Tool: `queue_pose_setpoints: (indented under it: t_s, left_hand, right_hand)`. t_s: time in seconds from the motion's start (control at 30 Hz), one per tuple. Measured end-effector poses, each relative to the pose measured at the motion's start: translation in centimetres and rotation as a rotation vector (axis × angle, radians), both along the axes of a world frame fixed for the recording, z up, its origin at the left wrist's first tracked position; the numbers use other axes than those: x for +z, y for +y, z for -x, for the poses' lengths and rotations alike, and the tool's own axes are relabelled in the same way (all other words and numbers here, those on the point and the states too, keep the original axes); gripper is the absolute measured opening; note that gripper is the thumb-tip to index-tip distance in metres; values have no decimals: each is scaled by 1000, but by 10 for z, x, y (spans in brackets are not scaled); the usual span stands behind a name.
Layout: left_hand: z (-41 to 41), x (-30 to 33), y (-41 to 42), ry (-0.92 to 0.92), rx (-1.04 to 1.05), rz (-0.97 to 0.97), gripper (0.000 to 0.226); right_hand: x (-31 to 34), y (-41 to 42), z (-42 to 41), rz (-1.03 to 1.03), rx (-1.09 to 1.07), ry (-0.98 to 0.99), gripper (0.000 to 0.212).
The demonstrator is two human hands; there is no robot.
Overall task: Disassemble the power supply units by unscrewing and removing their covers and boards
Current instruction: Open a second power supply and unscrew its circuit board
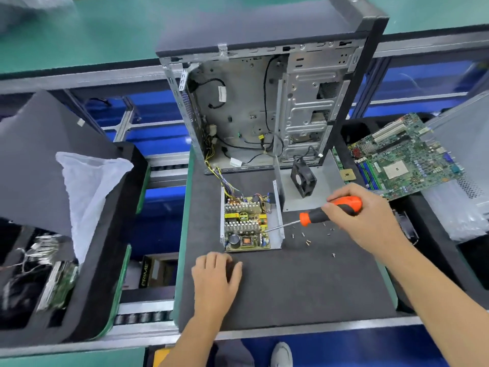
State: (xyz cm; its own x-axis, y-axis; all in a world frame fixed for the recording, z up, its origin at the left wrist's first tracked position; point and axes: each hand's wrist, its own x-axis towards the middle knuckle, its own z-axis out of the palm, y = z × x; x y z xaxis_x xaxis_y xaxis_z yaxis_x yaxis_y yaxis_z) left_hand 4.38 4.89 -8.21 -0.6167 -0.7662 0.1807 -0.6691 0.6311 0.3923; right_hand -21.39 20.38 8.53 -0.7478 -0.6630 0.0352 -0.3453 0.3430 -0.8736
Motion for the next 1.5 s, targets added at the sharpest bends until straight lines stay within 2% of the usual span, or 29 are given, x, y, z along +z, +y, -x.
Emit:
queue_pose_setpoints:
  t_s: [0.2,0.43,0.87,1.5]
  left_hand:
    - [-9,-22,-6,-78,54,8,35]
    - [-9,-26,-7,-71,68,37,38]
    - [-8,-25,-7,-93,83,-21,35]
    - [-8,-26,-7,-70,78,11,34]
  right_hand:
    - [19,-24,-16,-171,195,228,20]
    - [13,-46,-27,-237,333,325,18]
    - [-1,-59,-33,-286,369,347,18]
    - [4,-59,-31,-307,351,347,19]
